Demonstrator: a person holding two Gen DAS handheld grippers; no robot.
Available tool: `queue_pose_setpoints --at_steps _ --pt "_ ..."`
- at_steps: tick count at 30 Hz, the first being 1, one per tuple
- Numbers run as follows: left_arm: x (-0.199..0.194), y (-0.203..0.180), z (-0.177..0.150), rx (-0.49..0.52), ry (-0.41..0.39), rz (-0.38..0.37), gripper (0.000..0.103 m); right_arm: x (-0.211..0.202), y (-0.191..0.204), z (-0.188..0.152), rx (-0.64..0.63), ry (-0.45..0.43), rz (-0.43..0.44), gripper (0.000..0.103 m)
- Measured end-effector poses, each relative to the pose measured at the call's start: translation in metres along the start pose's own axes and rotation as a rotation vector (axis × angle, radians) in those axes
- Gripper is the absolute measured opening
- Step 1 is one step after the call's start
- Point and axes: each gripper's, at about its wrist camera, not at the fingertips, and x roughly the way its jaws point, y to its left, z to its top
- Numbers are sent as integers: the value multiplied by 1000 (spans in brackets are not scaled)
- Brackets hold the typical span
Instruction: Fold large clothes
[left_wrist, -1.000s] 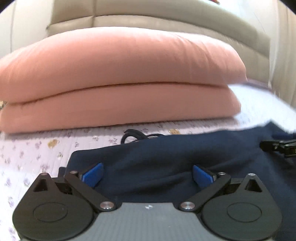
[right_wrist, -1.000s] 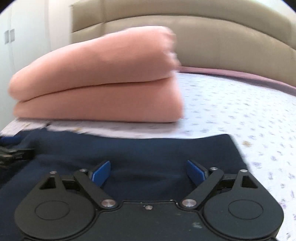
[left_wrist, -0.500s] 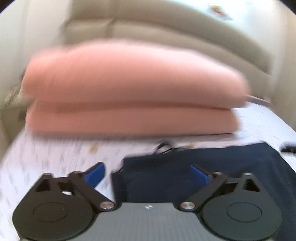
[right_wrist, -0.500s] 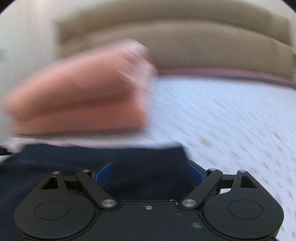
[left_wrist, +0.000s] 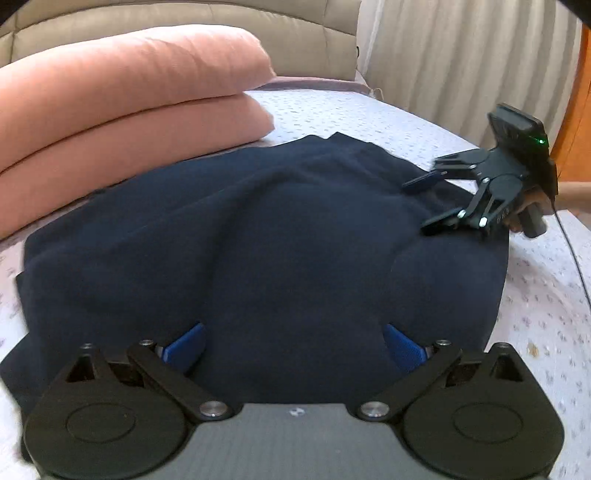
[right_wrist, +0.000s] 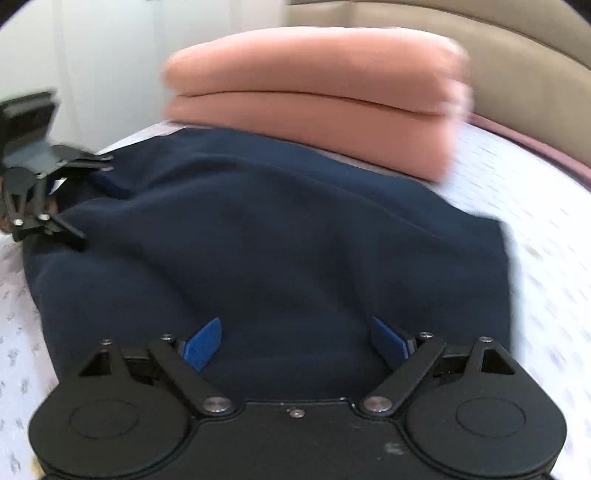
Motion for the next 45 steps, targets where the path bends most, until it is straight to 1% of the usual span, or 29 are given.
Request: queue_pose_setpoints --at_steps 3,4,5,6,7,8,9,11,12,13,14,15,16,18,21,22,24,25,26,27,30,32,34,36,38,39,41,43,45 --pt "-12 -11 15 -2 30 49 102 -16 0 13 46 61 -39 102" --pt "-18 -21 22 17 16 64 100 -23 9 22 14 42 -43 97" --pt "-26 -32 29 58 -14 69 99 -34 23 28 -26 -11 -10 97" --pt "-32 -44 34 99 -43 51 101 -43 37 32 -47 -62 55 97" --pt "-37 -56 40 148 -66 22 103 -51 50 38 -65 -98 147 102" --pt "-38 -69 44 208 -68 -1 103 -52 65 43 -94 -110 232 102" --pt "-34 -81 45 282 -45 -8 103 -48 80 46 -134 -92 266 102" --pt "-10 -96 40 404 54 39 103 -26 112 44 -254 9 220 102" --pt "2 -95 33 424 105 61 103 -13 121 37 -306 60 199 102" --pt "12 -89 24 412 156 58 103 -3 121 29 -313 99 178 103" --pt "14 -80 15 386 161 45 103 -1 112 22 -242 86 199 103" --pt "9 -73 7 355 123 40 103 -2 101 17 -166 82 198 103" --pt "5 -67 1 332 111 42 103 -4 93 10 -147 82 146 103" --pt "-5 -59 -8 287 95 49 103 -18 89 -5 -205 58 104 103" --pt "-17 -40 -27 277 109 92 103 -29 66 -20 -144 62 105 103" --pt "-26 -31 -34 244 99 90 103 -32 63 -25 -158 52 87 103" --pt "-41 -17 -45 186 91 102 103 -37 61 -34 -170 60 31 103" --pt "-48 -15 -50 188 89 114 103 -33 59 -40 -196 94 -9 103" --pt "-55 -14 -55 188 86 125 103 -39 56 -49 -221 88 -37 103" --pt "-55 -10 -56 180 84 136 103 -46 50 -54 -194 98 -55 103" --pt "-75 -7 -63 105 87 175 103 -60 32 -52 -20 197 -63 103" --pt "-88 -2 -64 45 76 200 103 -63 29 -41 32 214 -114 103" --pt "-97 9 -59 -73 53 191 103 -71 26 -31 96 134 -114 103" --pt "-113 35 -61 -258 1 164 103 -76 30 -17 157 57 -69 103" --pt "-116 67 -61 -464 -45 135 103 -74 41 -1 157 8 -26 103" --pt "-115 88 -64 -588 -66 101 103 -70 48 6 137 -5 -12 103" --pt "-102 121 -70 -763 -94 35 103 -59 68 22 90 -15 2 103" --pt "-85 137 -68 -854 -151 -9 103 -50 85 35 65 -26 18 103" --pt "-72 148 -61 -884 -197 -56 103 -40 104 49 51 -33 37 103"
